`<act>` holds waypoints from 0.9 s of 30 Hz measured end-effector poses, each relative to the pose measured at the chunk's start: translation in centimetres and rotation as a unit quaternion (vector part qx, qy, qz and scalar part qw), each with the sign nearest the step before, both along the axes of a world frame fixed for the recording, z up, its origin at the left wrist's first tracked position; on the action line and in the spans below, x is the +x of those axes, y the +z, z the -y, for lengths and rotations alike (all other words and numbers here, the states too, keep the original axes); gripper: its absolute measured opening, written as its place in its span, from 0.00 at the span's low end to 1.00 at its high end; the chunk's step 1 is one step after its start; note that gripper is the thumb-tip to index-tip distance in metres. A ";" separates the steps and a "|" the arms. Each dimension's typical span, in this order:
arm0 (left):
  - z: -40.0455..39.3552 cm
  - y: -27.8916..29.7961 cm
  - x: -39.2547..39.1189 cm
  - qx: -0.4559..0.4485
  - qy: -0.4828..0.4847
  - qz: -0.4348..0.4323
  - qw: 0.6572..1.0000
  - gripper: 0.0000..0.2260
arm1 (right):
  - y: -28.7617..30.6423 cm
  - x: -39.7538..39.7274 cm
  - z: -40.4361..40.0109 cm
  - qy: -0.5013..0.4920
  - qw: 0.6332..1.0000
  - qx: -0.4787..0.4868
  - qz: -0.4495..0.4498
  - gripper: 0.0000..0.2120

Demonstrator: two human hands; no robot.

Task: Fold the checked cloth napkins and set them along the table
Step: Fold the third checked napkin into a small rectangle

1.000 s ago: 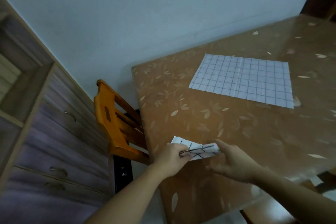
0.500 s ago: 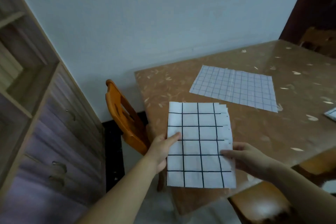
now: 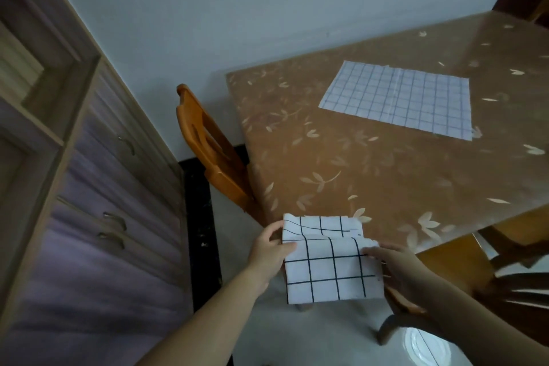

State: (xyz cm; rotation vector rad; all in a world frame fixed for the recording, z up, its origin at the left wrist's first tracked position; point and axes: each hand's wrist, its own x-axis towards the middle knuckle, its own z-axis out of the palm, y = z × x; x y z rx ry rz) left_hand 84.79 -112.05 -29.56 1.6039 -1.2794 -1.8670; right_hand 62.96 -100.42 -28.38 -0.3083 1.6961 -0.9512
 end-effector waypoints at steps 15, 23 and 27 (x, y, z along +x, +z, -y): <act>3.3 7.6 -4.3 -0.417 -0.184 0.177 0.872 0.18 | 5.7 -5.6 4.4 0.019 0.989 -0.146 -0.022 0.08; 6.2 3.0 -5.1 -0.560 -0.105 0.175 0.803 0.15 | 4.6 -5.9 6.6 0.050 0.962 -0.182 -0.195 0.10; 4.2 -1.2 -3.9 -0.387 -0.113 0.148 0.903 0.07 | -0.6 -5.5 4.9 0.108 0.971 -0.055 -0.206 0.04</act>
